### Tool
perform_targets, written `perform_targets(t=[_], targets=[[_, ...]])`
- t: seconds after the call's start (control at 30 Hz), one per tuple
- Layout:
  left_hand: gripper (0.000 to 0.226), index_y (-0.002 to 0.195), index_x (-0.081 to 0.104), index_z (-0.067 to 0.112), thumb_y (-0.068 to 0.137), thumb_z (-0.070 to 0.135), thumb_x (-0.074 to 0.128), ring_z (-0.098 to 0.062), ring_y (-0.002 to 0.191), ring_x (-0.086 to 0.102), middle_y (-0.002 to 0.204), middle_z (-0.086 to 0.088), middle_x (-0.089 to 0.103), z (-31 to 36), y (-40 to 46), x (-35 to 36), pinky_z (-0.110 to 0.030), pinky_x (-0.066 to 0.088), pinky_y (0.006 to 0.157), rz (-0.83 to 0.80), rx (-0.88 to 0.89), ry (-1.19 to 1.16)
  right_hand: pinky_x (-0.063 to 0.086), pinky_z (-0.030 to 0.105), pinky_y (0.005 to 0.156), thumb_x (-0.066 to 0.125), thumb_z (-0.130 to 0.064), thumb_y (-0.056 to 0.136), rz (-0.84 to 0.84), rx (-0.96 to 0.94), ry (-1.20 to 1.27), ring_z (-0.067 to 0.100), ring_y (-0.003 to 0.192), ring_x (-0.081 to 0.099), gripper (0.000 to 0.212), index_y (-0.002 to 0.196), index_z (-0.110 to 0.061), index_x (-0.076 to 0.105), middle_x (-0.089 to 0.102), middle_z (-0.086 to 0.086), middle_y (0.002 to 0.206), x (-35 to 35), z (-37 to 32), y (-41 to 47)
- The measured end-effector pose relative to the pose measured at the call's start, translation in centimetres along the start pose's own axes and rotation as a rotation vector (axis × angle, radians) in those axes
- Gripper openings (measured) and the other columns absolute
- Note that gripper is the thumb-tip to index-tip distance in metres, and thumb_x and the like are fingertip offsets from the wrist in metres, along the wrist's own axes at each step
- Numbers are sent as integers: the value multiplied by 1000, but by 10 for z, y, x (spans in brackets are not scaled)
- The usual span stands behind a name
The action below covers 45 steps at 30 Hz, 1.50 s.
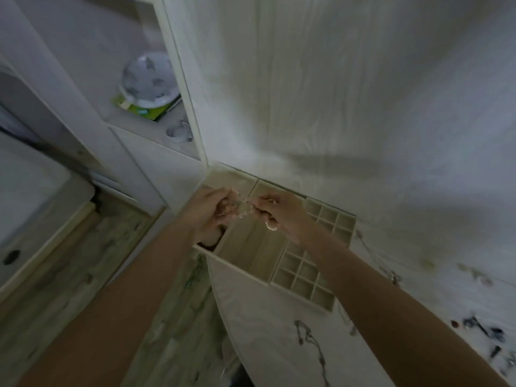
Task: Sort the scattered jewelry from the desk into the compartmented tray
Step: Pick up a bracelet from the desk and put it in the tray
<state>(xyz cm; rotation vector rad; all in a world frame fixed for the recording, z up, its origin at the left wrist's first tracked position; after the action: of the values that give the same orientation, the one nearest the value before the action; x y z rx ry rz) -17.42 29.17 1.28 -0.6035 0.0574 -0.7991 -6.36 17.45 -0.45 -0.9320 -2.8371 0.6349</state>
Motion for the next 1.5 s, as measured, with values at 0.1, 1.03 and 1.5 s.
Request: perform_targets(t=[0.1,1.03,1.5], targets=[[16,81,62,2,94,8,53,-10,52,59,58,-5,59,7,28,-29,-24,58,62,67,-37,-27,32,13,39,62,-7,89,81,4,-89,5,43,49,9,84,-4,68,63,-5,54,13,-9,34],[40,128,53,10,89,2,51,-25,114,49,126,-8,48,-8,150,-51,-33,44,94,-133,310,1583,23,15,29,40,-8,97,156,359,-89,1,34,55,14,107,-4,49,70,10,86,26,-20,127],[52,140,37,23,90,14,48,-25,122,40,128,-6,47,-3,140,-41,-41,28,104,28,394,1985,26,15,34,46,-5,94,198,203,52,4,48,62,19,98,-5,64,68,6,74,25,-31,99]])
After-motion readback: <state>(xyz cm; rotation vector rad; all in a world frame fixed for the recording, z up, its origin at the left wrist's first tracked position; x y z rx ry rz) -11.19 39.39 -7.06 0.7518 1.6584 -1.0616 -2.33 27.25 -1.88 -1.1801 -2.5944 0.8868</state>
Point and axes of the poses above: each hand's wrist, its own y-axis towards the middle knuckle, its own x-axis out of the palm, z = x × y, the point moved 1 cm from there along y, towards the middle knuckle
